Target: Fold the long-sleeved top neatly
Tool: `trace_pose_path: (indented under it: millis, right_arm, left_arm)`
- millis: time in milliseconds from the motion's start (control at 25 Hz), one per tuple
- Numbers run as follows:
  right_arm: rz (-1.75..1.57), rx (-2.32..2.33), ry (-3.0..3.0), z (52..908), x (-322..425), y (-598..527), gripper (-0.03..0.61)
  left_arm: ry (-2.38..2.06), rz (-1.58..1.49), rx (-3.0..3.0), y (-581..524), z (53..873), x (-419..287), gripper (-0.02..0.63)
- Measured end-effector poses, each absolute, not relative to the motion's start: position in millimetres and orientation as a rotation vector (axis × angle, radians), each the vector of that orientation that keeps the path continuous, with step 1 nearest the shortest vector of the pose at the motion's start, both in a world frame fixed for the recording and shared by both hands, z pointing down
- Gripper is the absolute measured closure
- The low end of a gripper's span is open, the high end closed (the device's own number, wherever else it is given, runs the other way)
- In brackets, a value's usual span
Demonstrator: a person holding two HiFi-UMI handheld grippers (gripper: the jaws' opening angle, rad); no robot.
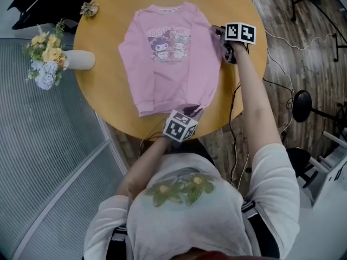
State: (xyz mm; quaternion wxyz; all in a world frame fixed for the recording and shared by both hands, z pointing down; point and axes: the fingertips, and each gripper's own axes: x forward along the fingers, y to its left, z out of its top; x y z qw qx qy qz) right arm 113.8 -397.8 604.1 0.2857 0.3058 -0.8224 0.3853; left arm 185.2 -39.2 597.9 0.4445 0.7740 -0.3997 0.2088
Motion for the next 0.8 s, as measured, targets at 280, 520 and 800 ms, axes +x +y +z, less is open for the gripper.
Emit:
trace_pose_path:
  millis: [280, 520, 800]
  right_arm:
    - [0.807, 0.726, -2.082, 631, 107, -399, 0.482]
    - [1.013, 0.71, -2.126, 604, 95, -397, 0.549]
    - [1.007, 0.707, -2.185, 551, 66, -389, 0.552]
  left_arm:
    - [-0.996, 0.402, 1.891, -40, 583, 168, 0.558]
    - [-1.008, 0.364, 1.913, -37, 573, 162, 0.56]
    - [-1.048, 0.267, 1.93, -28, 549, 138, 0.56]
